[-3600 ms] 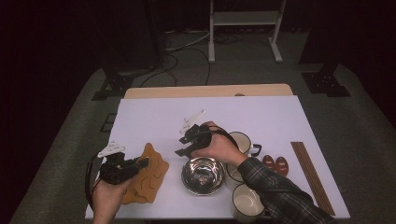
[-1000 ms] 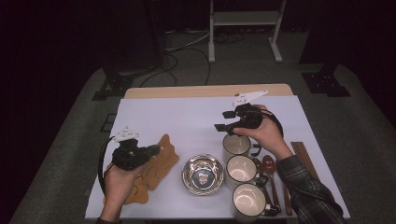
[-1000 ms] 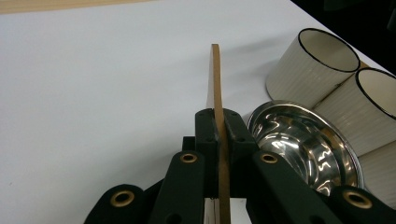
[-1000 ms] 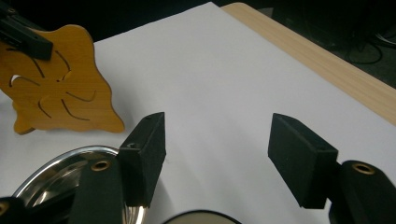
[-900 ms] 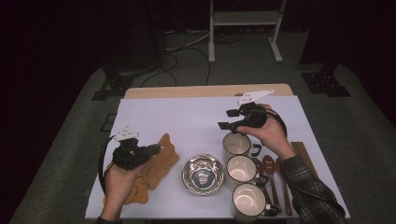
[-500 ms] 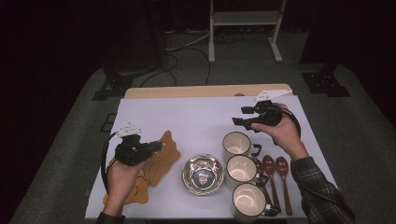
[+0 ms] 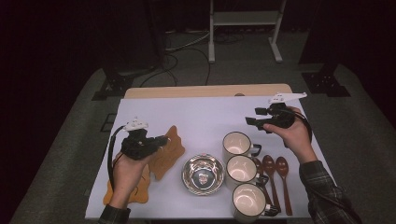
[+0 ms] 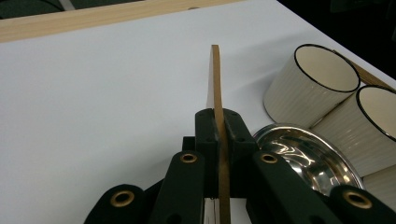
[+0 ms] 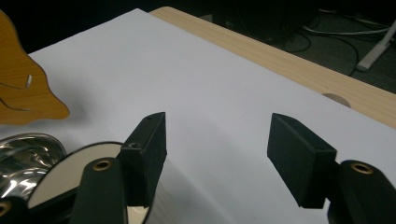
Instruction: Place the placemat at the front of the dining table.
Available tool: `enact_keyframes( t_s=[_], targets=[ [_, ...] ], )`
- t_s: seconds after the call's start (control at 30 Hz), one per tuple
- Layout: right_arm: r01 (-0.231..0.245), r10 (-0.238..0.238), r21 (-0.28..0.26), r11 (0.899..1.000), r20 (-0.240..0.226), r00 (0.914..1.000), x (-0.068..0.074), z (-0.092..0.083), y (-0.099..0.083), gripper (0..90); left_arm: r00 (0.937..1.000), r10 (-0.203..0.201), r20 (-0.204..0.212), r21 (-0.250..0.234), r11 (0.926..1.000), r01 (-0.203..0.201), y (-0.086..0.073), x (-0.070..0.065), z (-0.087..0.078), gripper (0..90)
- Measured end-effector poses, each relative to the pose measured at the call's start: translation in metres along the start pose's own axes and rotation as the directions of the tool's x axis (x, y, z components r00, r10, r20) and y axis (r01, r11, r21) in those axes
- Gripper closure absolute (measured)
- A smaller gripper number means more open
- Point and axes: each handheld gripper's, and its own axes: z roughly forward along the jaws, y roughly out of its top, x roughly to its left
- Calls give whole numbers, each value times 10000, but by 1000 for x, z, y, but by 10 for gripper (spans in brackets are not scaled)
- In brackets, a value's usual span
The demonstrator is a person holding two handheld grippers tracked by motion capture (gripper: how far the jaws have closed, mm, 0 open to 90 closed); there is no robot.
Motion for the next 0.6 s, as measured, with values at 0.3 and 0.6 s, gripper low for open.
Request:
enact_keyframes(
  t_s=[0.3, 0.6],
  targets=[
    [-289, 292, -63, 9996, 481, 9984, -13, -4, -17, 358, 9999, 126, 55, -10, 9999, -126, 6, 1, 8, 866],
    [-388, 380, 75, 9992, 943, 9948, -23, -4, -30, 358, 9991, 352, 253, -210, 9992, -347, 14, 1, 14, 865]
  ],
)
